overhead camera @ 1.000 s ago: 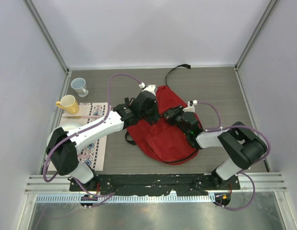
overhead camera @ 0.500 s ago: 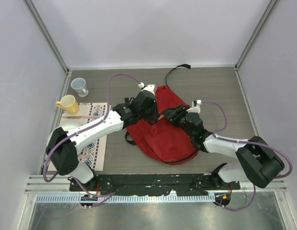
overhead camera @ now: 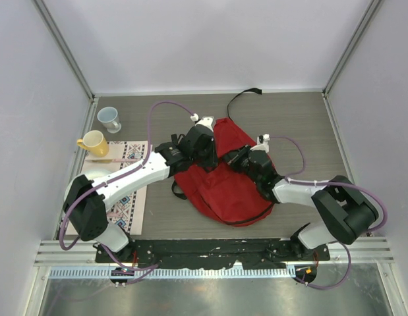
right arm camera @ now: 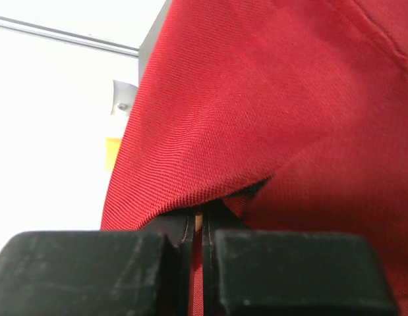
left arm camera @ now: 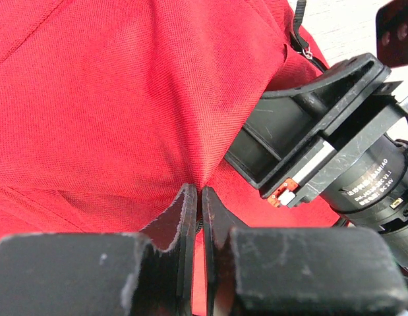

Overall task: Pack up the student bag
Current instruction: Place the personal item in the student bag.

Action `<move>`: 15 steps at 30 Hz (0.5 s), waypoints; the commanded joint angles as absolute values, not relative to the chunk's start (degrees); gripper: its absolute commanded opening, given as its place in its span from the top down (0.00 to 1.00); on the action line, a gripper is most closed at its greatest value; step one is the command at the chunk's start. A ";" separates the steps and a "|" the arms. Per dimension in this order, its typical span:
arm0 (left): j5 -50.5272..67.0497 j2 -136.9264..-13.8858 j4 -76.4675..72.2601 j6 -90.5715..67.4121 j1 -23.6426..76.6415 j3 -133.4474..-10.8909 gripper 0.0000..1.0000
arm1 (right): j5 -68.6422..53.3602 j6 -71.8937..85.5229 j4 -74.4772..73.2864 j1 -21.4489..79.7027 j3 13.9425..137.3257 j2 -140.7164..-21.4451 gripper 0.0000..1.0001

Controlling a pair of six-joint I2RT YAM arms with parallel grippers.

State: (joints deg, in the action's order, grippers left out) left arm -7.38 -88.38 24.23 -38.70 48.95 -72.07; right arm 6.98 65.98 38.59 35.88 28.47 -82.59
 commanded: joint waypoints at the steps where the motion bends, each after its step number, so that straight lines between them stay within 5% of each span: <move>1: -6.86 -87.10 23.64 -38.06 48.52 -71.63 0.91 | 6.77 65.92 46.31 36.12 32.95 -84.81 0.99; 6: -7.21 -87.27 23.73 -38.14 48.52 -71.46 0.90 | 6.50 66.97 44.83 36.04 34.98 -87.63 0.94; 12: -7.91 -87.63 24.17 -38.14 48.25 -71.19 0.85 | 9.66 61.02 35.88 36.04 31.03 -81.40 0.60; 15: -8.00 -88.06 24.34 -37.88 48.08 -71.45 0.77 | 10.72 57.75 30.25 36.12 29.53 -74.99 0.51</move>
